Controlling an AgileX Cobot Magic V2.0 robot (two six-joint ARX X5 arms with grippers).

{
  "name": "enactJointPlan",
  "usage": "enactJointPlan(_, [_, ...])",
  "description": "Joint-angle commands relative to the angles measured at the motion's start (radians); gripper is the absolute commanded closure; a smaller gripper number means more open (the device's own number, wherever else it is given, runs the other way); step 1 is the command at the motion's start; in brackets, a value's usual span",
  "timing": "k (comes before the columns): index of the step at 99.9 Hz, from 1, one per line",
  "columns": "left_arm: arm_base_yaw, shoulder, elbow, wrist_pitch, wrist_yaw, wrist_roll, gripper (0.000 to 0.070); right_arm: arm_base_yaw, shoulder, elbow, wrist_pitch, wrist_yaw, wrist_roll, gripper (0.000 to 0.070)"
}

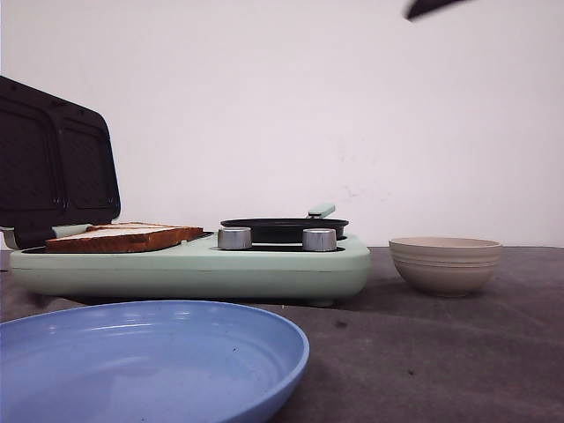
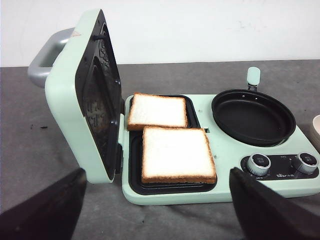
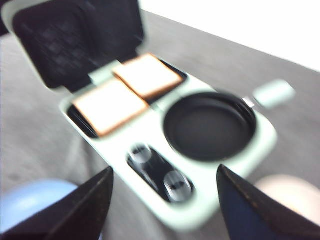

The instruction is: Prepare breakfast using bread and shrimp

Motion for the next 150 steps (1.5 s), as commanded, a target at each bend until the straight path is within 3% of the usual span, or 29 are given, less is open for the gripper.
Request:
enactJointPlan(1, [-0.004, 0.0, 0.006, 0.005, -0.006, -0.006, 0.0191, 0.007, -0.063, -0.086, 0.034, 0.024, 0.024, 0.0335])
enactJointPlan(36, [-0.004, 0.0, 0.006, 0.004, -0.005, -0.007, 0.0191, 0.007, -0.394, -0.42, 0.089, 0.106, 0.136, 0.036])
enactJointPlan(84, [-0.004, 0.0, 0.007, -0.001, -0.005, -0.044, 0.0192, 0.007, -0.49, -0.461, -0.01, 0.114, 0.163, 0.036])
enactJointPlan(123, [-0.004, 0.0, 0.007, 0.006, -0.005, -0.216, 0.0203, 0.007, -0.49, -0.461, -0.01, 0.114, 0.165, 0.036])
enactJointPlan(137, [-0.001, 0.002, 0.01, 0.033, -0.005, -0.296, 0.0261, 0.007, -0.489, -0.461, -0.01, 0.114, 0.165, 0.036])
enactJointPlan(150, [0.014, 0.004, 0.038, 0.074, 0.003, -0.363, 0.0263, 0.007, -0.489, -0.461, -0.01, 0.114, 0.165, 0.036])
